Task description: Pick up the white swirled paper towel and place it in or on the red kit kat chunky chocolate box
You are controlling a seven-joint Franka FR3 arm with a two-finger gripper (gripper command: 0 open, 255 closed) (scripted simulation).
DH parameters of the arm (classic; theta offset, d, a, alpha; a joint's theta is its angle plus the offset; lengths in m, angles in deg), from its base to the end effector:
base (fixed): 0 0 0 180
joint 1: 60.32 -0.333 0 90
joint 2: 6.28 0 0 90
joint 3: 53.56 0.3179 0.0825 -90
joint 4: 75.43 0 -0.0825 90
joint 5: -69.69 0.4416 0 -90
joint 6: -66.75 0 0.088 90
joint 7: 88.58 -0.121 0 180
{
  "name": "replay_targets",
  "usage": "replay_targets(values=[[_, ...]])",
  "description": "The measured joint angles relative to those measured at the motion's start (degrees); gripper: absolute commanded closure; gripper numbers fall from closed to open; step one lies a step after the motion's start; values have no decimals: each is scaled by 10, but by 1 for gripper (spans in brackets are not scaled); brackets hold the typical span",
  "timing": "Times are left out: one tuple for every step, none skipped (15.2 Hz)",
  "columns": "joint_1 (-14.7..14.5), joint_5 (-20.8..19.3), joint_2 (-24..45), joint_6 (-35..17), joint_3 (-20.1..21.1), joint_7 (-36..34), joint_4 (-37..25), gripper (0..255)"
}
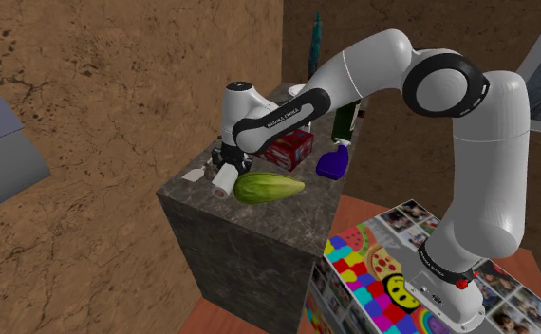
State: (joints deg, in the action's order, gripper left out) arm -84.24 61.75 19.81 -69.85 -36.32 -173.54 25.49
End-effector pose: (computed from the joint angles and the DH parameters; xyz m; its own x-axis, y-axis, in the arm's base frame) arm 0.5570 0.4627 0.2907 0.7558 -0.6548 -0.0015 -0.6429 -0.7417 -0.1910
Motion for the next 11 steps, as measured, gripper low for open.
replay_targets(values=[[0,1,-2,3,0,0,-1,255],[1,2,-4,7,1,1,-3,255],[1,3,-9,12,2,1,-3,255],[1,5,-11,19,3,2,-8,255],[2,6,-15,24,4,2,-9,255],[2,8,-20,30,5,3,-10,255],[3,9,-22,37,5,5,-16,255],[4,10,-24,44,6,6,-20,255],[5,12,-29,49,7,7,-20,255],[6,14,-32,56,7,9,-25,255],[6,15,-35,62,8,9,-28,255]])
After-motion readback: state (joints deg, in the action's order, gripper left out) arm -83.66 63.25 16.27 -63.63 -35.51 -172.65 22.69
